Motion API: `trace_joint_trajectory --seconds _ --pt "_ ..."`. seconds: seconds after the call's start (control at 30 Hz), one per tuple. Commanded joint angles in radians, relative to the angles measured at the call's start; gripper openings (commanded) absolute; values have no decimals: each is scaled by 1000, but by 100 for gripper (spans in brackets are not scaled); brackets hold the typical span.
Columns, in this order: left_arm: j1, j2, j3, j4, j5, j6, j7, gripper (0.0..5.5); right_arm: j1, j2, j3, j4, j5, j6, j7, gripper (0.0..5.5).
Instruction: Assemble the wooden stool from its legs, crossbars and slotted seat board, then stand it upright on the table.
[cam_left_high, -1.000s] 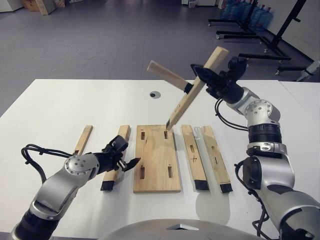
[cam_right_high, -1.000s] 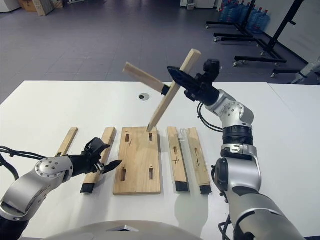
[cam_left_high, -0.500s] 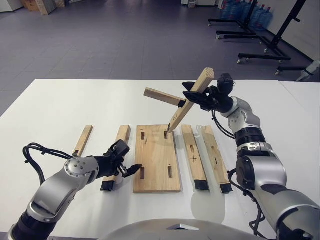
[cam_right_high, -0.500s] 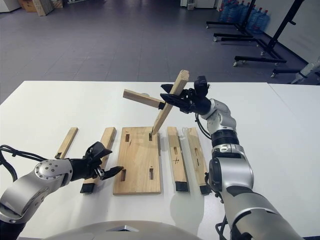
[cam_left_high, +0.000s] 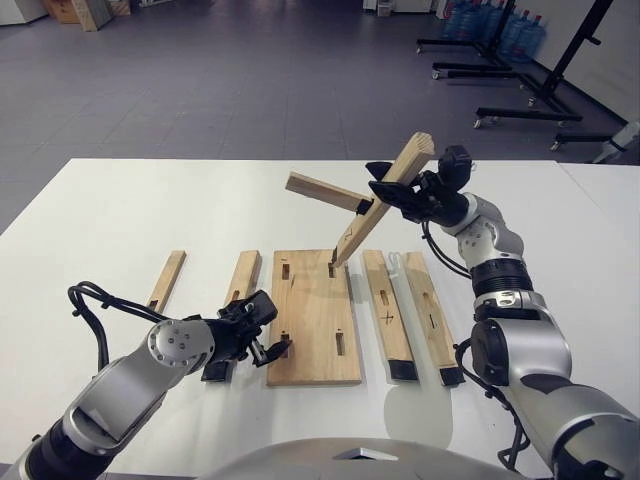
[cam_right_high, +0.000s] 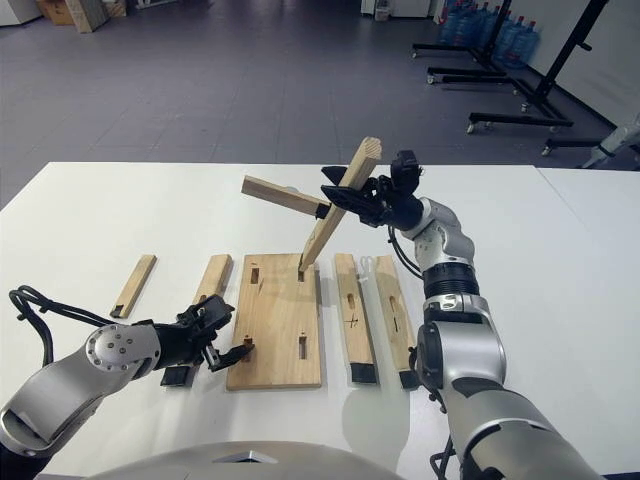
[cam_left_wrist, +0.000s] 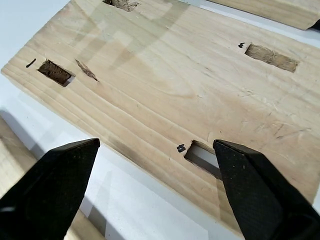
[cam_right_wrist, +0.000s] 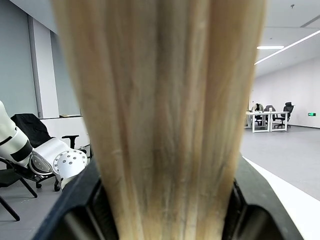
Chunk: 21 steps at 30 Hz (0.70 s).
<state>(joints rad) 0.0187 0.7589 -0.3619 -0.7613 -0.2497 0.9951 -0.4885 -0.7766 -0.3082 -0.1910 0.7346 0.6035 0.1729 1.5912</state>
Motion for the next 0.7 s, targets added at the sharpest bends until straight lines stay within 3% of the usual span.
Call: trace_joint_trajectory --seconds 0.03,0.2,0.43,0.7 --pt "8 59 0 57 34 3 -16 416 -16 1 -13 -25 12 12 -14 207" --pt "-45 45 87 69 -13 14 -47 416 -11 3 -19 -37 15 21 -23 207" --pt "-50 21 111 54 -37 18 -63 416 12 5 -18 -71 19 36 -32 207" --pt "-219 -13 286 141 -162 49 -113 416 48 6 14 24 -46 -57 14 207"
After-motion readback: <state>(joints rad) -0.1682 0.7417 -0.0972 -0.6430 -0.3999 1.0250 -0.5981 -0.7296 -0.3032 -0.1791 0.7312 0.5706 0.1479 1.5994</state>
